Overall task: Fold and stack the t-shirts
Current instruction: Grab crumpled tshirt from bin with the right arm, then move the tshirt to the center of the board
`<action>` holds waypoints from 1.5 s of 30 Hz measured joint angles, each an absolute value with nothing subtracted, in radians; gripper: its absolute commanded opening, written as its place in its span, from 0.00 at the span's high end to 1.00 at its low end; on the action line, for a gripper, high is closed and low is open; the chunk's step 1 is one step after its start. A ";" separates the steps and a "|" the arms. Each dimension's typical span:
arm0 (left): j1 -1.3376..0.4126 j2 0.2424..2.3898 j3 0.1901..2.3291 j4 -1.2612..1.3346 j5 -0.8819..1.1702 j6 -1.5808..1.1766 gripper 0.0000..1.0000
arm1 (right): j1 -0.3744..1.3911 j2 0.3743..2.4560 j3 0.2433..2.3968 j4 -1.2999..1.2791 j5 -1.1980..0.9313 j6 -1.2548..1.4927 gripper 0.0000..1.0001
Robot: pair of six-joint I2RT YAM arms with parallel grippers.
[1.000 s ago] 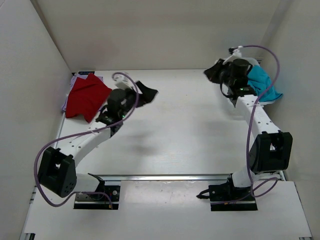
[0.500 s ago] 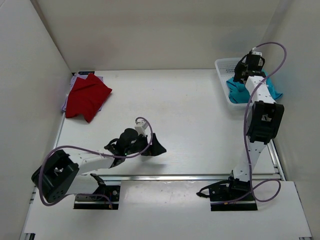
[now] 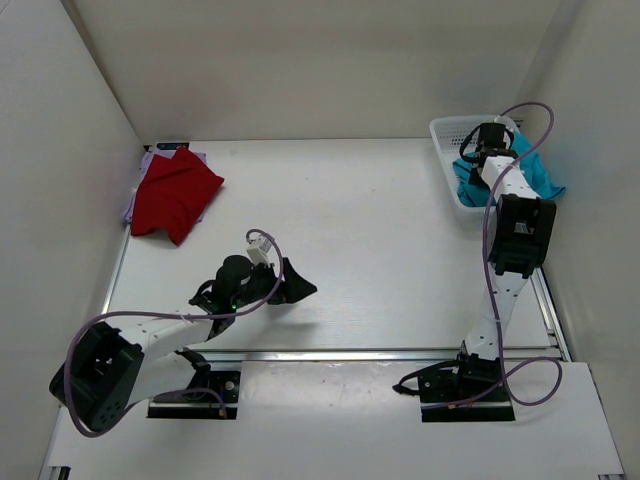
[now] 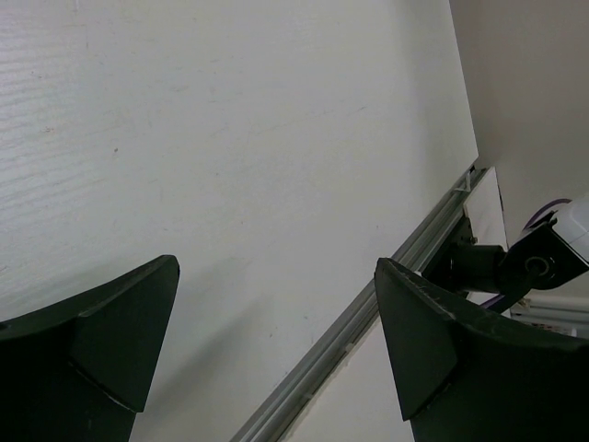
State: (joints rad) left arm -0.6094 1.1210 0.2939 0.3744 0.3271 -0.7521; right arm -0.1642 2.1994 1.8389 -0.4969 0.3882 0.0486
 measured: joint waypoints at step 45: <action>-0.159 0.981 0.319 0.287 0.381 -0.831 0.01 | 0.173 1.251 1.713 0.114 -0.710 0.472 1.00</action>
